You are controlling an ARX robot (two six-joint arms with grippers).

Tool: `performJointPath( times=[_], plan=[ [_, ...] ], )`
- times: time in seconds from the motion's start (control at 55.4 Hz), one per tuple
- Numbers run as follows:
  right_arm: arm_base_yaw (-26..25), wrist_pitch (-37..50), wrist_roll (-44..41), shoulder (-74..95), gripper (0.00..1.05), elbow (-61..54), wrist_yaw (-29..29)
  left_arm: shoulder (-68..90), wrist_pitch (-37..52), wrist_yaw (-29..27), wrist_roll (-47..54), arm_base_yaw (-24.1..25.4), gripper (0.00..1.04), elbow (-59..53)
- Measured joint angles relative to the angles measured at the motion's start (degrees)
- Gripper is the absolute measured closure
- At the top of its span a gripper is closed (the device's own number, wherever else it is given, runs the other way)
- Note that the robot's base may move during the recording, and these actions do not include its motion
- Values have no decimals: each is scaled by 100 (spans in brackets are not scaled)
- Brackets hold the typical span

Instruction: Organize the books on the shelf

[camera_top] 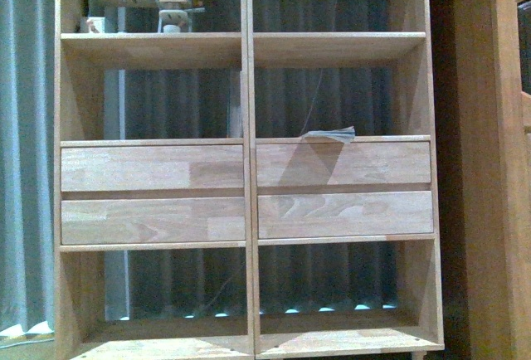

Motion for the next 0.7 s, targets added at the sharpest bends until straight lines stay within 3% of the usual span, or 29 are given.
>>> performJointPath(
  times=[0.703],
  plan=[
    [0,0,2,0,7,0,2,0,0,-2,-2,0,7,0]
  ],
)
